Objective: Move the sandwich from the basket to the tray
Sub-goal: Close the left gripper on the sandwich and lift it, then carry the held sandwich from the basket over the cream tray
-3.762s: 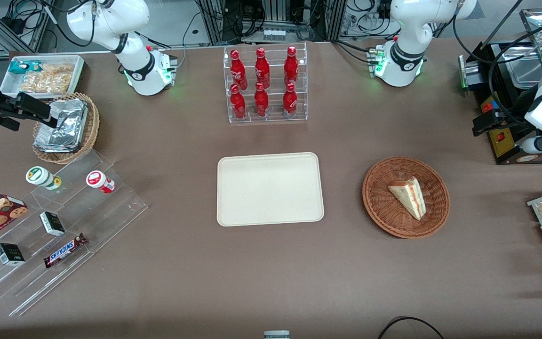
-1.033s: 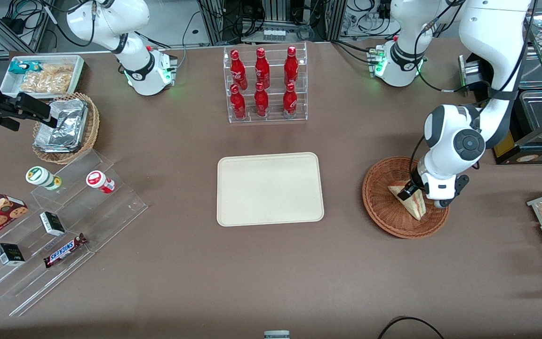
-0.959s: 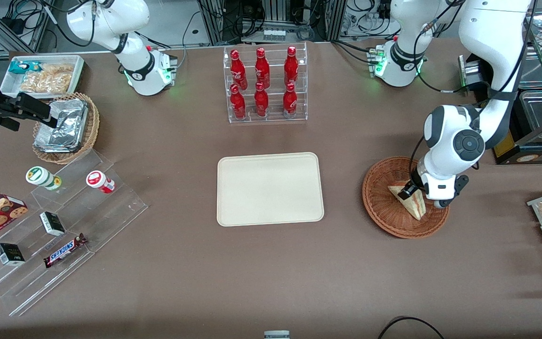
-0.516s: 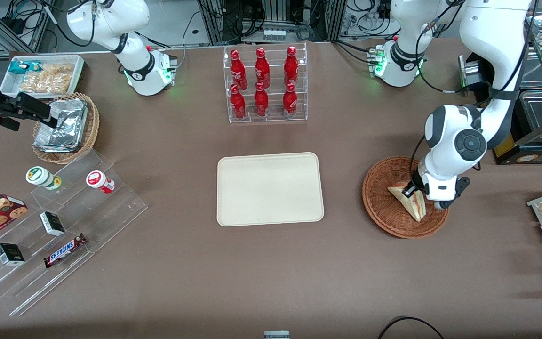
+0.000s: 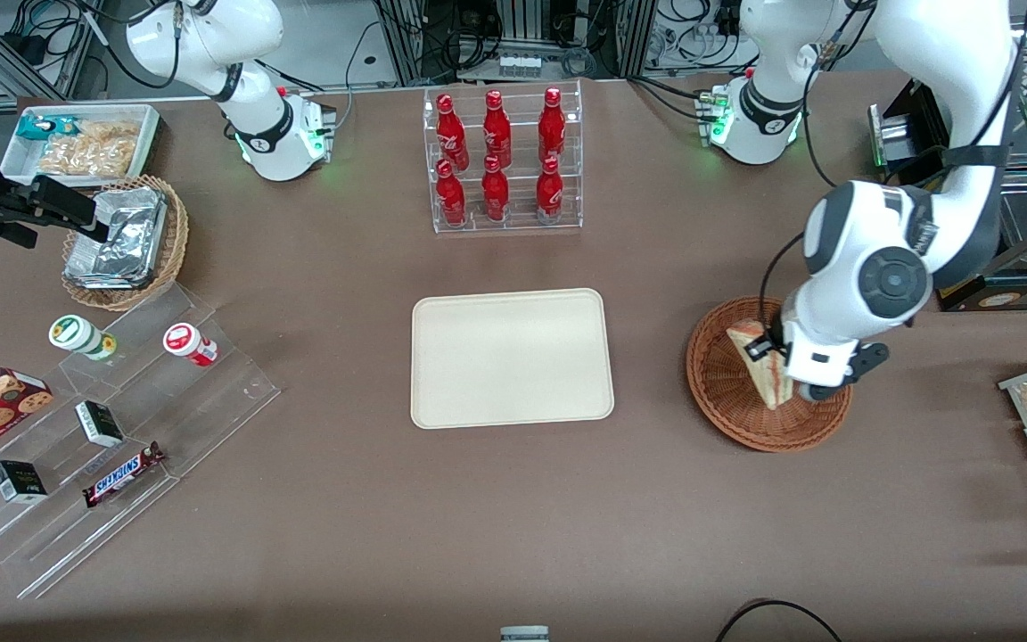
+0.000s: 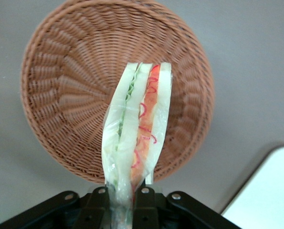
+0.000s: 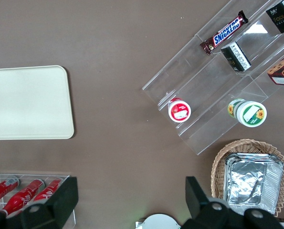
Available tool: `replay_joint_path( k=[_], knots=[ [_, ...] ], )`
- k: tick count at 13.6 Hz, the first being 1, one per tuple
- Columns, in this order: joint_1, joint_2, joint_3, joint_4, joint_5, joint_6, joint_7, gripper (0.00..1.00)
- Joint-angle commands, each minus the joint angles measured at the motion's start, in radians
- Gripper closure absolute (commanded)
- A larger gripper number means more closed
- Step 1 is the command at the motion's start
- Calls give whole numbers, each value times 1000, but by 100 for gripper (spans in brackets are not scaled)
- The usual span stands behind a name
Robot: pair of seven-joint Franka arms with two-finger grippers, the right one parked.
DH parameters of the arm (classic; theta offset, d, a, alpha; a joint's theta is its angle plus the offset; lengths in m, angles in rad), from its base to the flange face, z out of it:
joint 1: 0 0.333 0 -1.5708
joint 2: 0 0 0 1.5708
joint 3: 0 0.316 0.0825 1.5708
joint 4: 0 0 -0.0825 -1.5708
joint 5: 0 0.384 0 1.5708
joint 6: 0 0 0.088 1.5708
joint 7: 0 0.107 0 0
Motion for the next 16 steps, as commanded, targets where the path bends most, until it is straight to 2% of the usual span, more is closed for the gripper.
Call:
replay_joint_path(
  k=[1,6,9,12,15,16],
  knots=[
    [2,88,-88,100,51,-22,18,96],
    [-20,229,-254,252,71,-37,17,96],
    [-129,301,-245,333,85,-36,-54,97],
    [-205,372,-247,414,163,-36,-164,97],
    [-287,456,-244,519,168,-36,-235,97],
    [-313,488,-242,551,195,-37,-271,97]
  ],
)
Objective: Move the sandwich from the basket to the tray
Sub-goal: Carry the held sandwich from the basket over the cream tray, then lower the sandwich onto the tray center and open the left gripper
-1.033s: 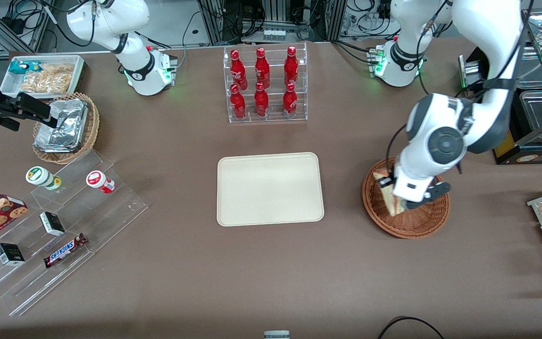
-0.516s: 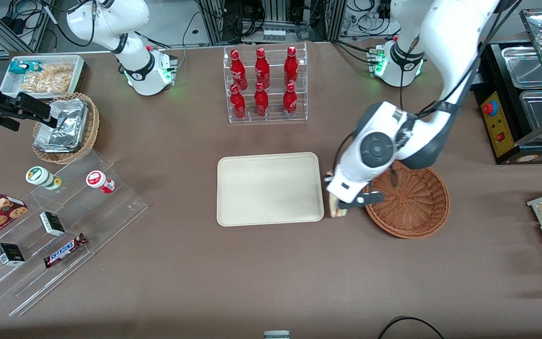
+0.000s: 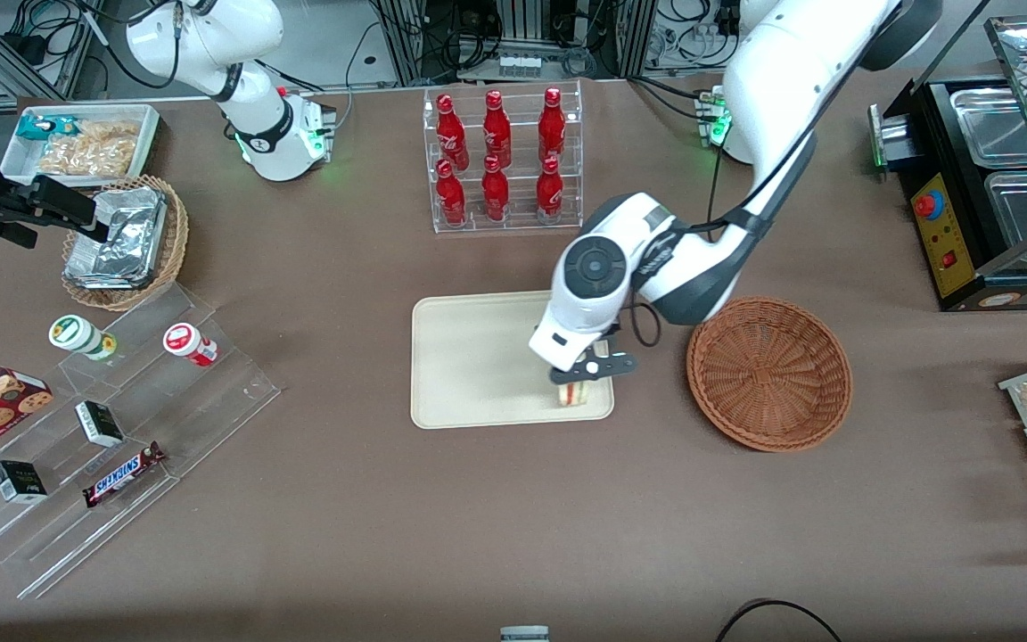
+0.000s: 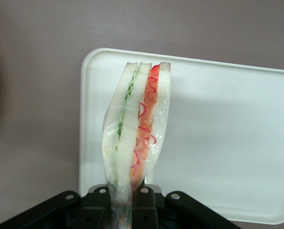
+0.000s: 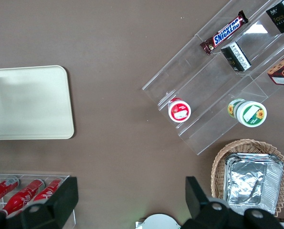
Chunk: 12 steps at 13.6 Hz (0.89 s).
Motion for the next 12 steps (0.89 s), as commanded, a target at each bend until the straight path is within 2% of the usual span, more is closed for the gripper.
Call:
replay_joint_path(
  k=[1,3,12],
  knots=[
    [-75,114,7,145,91,-34,-116,97],
    [-106,155,7,182,124,-32,-167,97],
    [-151,215,4,211,115,9,-217,96]
  ],
)
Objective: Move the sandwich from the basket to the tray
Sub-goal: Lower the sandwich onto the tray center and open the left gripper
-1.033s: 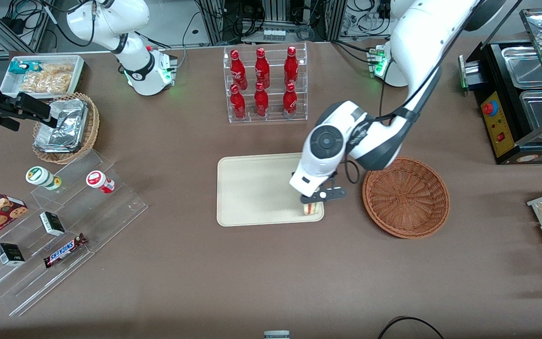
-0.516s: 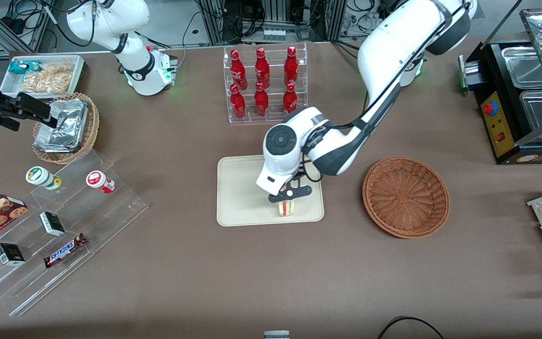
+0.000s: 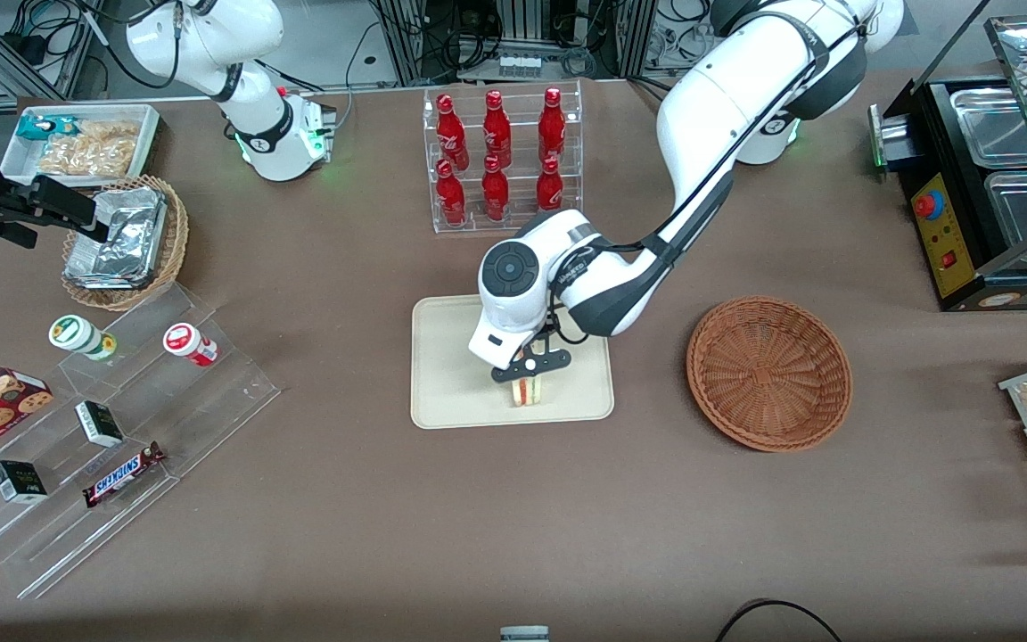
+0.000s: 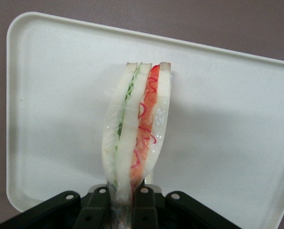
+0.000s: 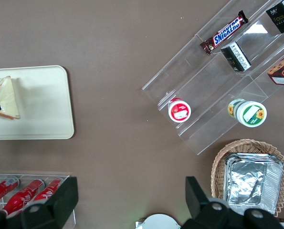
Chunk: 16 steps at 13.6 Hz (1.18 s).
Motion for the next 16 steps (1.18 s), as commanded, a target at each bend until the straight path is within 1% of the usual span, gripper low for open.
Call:
replay_joint_path(
  k=[1,3,4,5,6,7,9,14,16],
  knots=[
    [-23,24,2,36,13,-3,-26,96],
    [-29,27,2,29,13,-3,-24,94],
    [-29,28,2,29,13,-3,-27,90],
    [-29,28,2,29,13,-3,-29,66],
    [-29,27,2,29,13,-3,-32,14],
    [-29,22,2,29,11,-3,-35,0],
    [-22,5,3,32,13,-9,-46,0],
    [-6,-116,7,27,25,-60,-30,0],
    [11,-148,7,27,23,-121,-26,0]
  ],
)
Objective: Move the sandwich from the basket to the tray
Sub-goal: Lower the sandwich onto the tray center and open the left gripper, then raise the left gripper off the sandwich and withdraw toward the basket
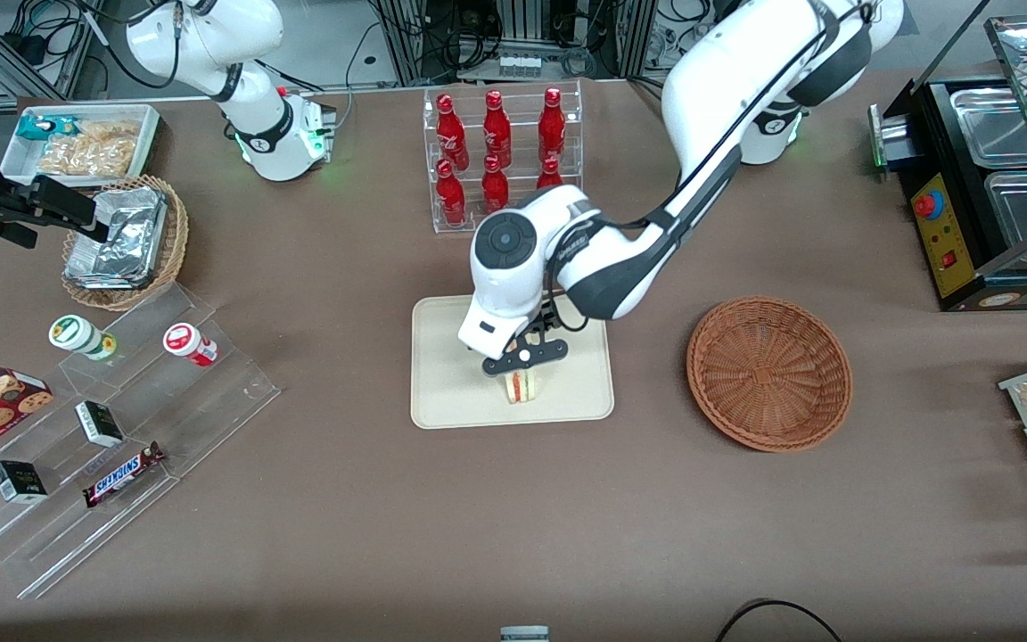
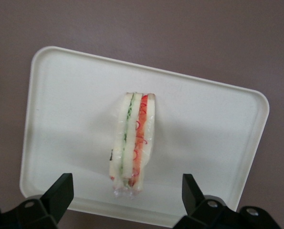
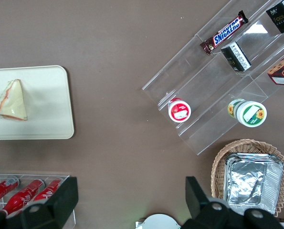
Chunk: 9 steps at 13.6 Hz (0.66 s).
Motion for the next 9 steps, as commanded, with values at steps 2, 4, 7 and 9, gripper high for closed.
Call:
replay_joint_path(
  k=[2,4,7,9],
  knots=[
    [12,-74,4,-24,22,-99,52,0],
    [12,-91,4,-25,16,-171,58,0],
    [91,-146,0,-32,1,-307,70,0],
    [167,-201,0,-83,-42,-328,112,0]
  ],
)
